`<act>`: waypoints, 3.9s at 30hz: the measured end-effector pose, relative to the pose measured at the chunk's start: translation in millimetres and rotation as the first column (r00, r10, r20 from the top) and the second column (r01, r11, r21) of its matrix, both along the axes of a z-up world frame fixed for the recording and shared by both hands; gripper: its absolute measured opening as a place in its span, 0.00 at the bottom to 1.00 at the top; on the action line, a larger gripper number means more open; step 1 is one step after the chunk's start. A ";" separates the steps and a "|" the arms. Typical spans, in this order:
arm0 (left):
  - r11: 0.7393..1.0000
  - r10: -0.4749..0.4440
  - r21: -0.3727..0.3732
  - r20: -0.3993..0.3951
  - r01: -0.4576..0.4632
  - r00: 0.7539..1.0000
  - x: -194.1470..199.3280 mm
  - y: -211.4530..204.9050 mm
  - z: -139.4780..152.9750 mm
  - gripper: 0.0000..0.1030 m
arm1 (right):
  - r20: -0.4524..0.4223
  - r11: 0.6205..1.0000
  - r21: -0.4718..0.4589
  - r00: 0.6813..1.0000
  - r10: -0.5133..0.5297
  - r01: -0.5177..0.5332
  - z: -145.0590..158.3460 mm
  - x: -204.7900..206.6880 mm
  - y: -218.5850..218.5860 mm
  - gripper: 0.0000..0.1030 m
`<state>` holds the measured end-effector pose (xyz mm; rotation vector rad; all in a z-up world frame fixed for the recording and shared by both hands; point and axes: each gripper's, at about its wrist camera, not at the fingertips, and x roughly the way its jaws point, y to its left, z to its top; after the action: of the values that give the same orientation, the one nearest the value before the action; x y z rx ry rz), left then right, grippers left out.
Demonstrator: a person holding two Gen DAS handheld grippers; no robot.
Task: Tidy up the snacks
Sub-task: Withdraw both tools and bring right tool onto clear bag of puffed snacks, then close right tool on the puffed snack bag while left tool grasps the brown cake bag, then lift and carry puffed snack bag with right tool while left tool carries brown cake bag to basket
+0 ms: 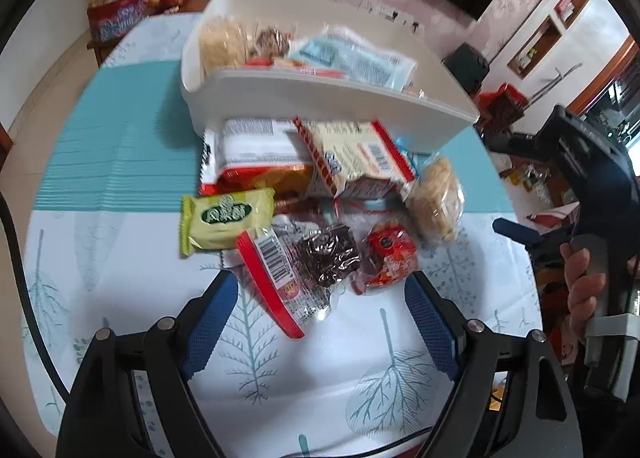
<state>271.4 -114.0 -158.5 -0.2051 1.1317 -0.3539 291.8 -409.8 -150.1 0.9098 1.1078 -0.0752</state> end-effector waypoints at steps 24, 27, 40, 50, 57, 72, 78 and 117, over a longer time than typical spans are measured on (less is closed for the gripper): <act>0.978 0.107 0.194 -0.141 -0.079 0.984 53.3 -50.3 -48.8 0.85 | -0.107 0.990 -0.100 0.990 0.088 -0.099 -35.5 35.0 17.8 0.93; 0.974 0.141 0.198 -0.140 -0.112 0.980 62.7 -50.8 -50.1 0.85 | -0.116 0.984 -0.139 0.988 0.098 -0.114 -35.5 36.8 20.2 0.93; 0.964 0.164 0.229 -0.121 -0.133 0.979 61.4 -64.6 -57.8 0.77 | -0.133 0.967 -0.186 0.980 0.148 -0.172 -45.8 42.6 31.3 0.69; 0.972 0.121 0.213 -0.101 -0.097 0.987 36.2 -69.4 -52.3 0.55 | -0.088 0.945 -0.250 0.977 0.192 -0.209 -42.7 42.0 38.8 0.65; 0.975 0.101 0.208 -0.126 -0.073 0.987 26.1 -63.8 -48.4 0.48 | -0.085 0.946 -0.245 0.977 0.197 -0.212 -41.7 33.7 35.8 0.63; 0.977 0.091 0.202 -0.121 -0.066 0.988 -12.6 -41.4 -31.0 0.45 | -0.028 0.954 -0.229 0.981 0.191 -0.192 -15.7 3.8 24.0 0.62; 0.976 0.081 0.207 -0.072 -0.064 0.994 -29.3 -25.3 -6.5 0.45 | 0.023 0.949 -0.248 0.978 0.209 -0.197 8.9 -4.7 28.4 0.62; 0.997 0.044 0.042 0.299 -0.059 0.953 143.4 -0.5 81.7 0.47 | 0.329 0.701 -0.702 0.818 0.472 -0.122 48.5 73.0 66.2 0.62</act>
<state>414.7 -114.5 -76.8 -0.1309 0.8341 -0.2980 364.8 -343.6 -101.7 0.0637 0.6500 0.0470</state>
